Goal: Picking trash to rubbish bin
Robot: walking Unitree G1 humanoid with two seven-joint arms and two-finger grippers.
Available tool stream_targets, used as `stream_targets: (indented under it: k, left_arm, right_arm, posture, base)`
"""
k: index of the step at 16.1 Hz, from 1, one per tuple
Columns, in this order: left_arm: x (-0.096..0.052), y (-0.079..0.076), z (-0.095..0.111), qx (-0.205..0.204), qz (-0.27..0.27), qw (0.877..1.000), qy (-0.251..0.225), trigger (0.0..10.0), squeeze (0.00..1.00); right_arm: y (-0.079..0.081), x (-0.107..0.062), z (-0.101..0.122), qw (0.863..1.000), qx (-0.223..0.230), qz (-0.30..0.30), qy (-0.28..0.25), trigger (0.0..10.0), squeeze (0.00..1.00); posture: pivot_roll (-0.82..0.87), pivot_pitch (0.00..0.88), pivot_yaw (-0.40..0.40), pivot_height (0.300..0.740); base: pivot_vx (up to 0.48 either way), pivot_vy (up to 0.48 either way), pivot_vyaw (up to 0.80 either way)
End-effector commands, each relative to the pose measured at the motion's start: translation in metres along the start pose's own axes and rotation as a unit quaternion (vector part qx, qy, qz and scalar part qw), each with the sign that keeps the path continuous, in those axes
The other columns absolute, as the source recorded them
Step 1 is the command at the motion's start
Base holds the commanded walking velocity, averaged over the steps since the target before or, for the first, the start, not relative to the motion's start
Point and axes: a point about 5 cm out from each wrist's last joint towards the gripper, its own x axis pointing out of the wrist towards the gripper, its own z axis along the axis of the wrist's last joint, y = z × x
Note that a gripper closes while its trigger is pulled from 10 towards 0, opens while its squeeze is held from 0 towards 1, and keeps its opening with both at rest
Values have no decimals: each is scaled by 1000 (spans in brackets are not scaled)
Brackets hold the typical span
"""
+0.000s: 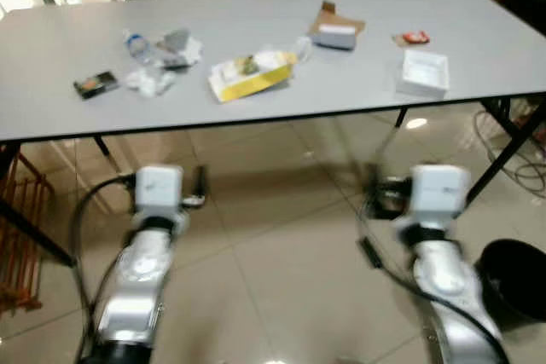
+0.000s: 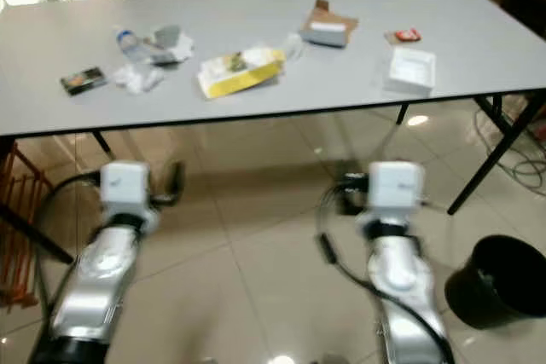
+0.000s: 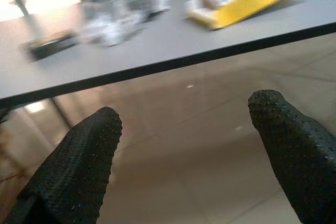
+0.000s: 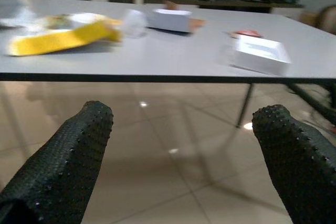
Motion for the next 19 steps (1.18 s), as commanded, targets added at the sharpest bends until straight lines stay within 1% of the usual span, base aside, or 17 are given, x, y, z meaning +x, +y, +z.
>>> stream_targets:
  k: [1,17,19]
  left_arm:
    - [0,-4,1,-1,-8,1000,0,10000,0]
    - [1,-6,0,2,-10,1000,2,10000,0]
    - [2,-9,1,-3,-12,1000,-1,10000,0]
  right_arm:
    - [-5,0,3,1000,-5,-8,-6,10000,0]
    - [-5,0,5,1000,-4,-7,-12,10000,0]
    - [-5,0,6,1000,-2,-8,-14,10000,0]
  posture:
    - [-96,97,48,740]
    - [-101,97,45,740]
    - [-105,95,43,740]
  base:
    - [0,412,0]
    - [0,403,0]
    - [0,251,0]
